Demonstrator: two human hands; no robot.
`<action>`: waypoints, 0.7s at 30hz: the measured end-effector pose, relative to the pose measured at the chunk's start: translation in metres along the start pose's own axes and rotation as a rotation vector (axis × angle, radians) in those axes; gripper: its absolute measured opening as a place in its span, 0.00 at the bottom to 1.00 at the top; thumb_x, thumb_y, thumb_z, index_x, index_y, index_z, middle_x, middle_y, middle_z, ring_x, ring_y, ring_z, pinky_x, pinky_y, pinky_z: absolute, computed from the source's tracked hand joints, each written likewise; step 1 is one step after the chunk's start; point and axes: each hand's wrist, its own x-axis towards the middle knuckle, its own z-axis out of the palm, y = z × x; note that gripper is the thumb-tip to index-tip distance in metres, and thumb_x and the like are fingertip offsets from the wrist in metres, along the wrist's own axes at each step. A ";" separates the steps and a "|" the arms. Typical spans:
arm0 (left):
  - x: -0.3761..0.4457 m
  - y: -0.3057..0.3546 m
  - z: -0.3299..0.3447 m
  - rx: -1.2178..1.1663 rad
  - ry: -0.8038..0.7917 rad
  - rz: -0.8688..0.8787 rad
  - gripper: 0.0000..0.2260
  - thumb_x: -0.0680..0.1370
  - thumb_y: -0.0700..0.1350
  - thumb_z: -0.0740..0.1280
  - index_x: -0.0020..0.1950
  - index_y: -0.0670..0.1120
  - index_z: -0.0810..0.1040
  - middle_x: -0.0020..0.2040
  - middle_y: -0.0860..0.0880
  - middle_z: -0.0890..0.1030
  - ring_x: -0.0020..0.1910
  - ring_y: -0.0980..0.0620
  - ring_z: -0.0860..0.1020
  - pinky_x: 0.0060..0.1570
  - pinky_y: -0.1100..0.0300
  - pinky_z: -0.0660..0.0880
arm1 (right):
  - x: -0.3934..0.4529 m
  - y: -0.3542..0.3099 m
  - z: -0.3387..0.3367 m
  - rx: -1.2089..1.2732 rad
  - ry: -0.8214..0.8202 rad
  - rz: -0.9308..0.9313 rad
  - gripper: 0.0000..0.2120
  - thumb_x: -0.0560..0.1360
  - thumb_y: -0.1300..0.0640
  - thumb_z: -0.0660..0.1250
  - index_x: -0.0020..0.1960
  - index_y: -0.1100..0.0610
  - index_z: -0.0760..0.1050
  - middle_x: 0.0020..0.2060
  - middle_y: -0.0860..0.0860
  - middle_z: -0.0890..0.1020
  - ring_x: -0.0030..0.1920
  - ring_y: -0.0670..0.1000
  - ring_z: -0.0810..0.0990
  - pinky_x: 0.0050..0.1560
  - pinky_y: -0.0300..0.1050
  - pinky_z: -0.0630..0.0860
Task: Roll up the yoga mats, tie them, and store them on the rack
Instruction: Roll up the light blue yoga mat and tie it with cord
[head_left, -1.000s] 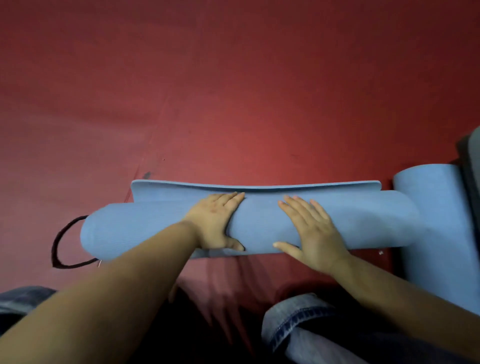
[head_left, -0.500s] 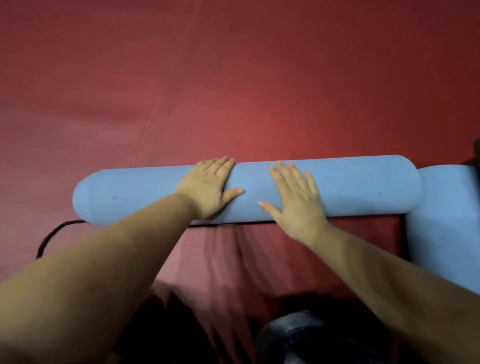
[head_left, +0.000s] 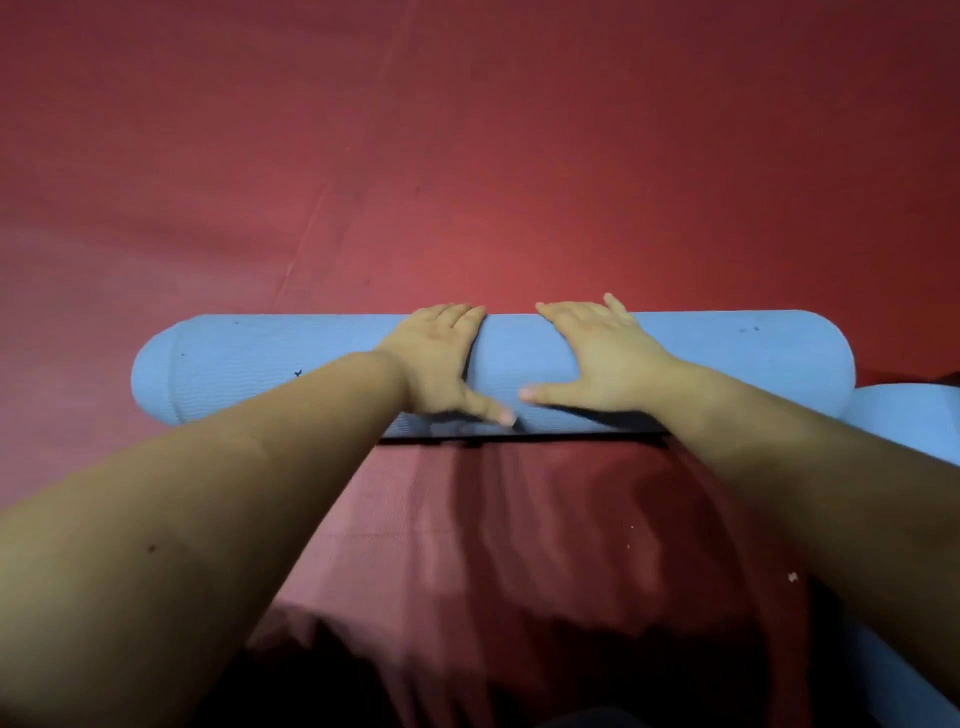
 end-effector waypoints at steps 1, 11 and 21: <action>0.001 -0.001 -0.002 0.064 -0.041 0.006 0.56 0.62 0.70 0.70 0.77 0.41 0.48 0.77 0.44 0.53 0.76 0.46 0.51 0.74 0.55 0.47 | -0.002 0.001 0.001 -0.024 -0.012 -0.004 0.51 0.65 0.28 0.65 0.77 0.53 0.50 0.75 0.50 0.58 0.74 0.51 0.55 0.74 0.55 0.42; -0.007 0.007 0.002 0.174 0.021 0.028 0.52 0.55 0.67 0.75 0.71 0.44 0.61 0.63 0.46 0.73 0.61 0.46 0.72 0.63 0.55 0.68 | -0.016 -0.016 0.000 0.010 0.034 0.057 0.48 0.54 0.29 0.73 0.68 0.50 0.66 0.58 0.49 0.74 0.57 0.53 0.69 0.61 0.48 0.67; -0.077 0.038 0.046 0.117 -0.029 0.049 0.51 0.57 0.66 0.75 0.72 0.44 0.61 0.65 0.46 0.73 0.63 0.47 0.72 0.65 0.57 0.66 | -0.093 -0.042 0.034 0.103 -0.068 0.034 0.50 0.56 0.29 0.73 0.71 0.49 0.63 0.64 0.46 0.71 0.63 0.51 0.67 0.67 0.45 0.61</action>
